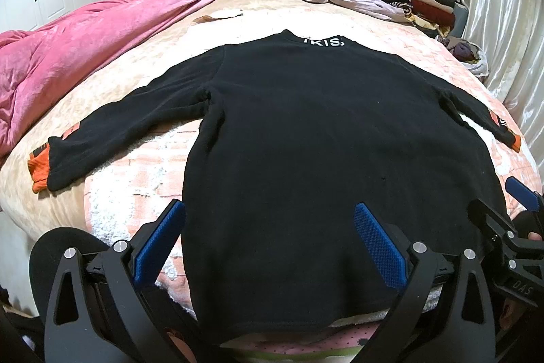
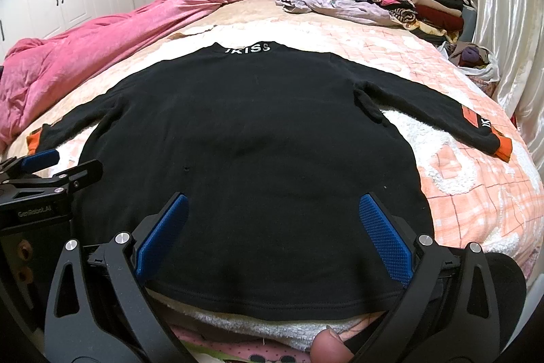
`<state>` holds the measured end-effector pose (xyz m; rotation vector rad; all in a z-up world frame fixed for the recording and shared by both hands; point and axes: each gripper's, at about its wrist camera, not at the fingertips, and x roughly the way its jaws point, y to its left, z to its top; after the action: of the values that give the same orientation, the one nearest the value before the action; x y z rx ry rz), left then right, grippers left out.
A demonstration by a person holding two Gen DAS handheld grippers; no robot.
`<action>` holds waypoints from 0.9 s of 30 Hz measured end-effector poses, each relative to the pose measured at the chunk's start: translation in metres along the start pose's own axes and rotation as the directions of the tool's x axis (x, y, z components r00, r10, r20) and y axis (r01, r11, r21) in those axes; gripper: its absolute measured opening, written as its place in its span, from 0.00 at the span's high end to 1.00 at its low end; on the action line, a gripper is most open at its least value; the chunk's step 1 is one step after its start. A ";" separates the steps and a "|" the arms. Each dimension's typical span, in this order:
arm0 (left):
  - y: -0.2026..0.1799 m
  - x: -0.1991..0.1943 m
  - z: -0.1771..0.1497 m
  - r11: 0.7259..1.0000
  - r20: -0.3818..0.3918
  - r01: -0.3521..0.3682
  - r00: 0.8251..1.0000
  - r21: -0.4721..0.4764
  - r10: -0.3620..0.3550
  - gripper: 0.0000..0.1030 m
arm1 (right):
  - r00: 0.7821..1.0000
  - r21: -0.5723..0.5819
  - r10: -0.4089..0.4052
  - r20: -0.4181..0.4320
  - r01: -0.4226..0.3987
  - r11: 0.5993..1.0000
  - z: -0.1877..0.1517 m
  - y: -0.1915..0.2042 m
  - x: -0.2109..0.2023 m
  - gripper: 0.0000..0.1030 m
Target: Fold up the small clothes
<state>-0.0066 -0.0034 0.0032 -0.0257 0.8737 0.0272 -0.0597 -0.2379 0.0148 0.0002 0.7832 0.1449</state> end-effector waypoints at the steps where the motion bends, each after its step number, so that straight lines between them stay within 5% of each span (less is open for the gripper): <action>1: 0.000 0.000 0.000 1.000 0.000 0.003 1.000 0.000 -0.003 0.04 | 1.000 -0.001 0.000 0.000 0.000 1.000 0.000 0.000 0.000 0.08; 27: -0.017 0.021 0.040 0.999 -0.003 0.036 0.999 0.029 -0.036 0.04 | 1.000 0.017 -0.013 -0.014 0.013 1.000 0.041 -0.023 0.015 0.08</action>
<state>0.0385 -0.0187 0.0127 -0.0141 0.8763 -0.0194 -0.0176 -0.2564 0.0324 0.0103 0.7982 0.1259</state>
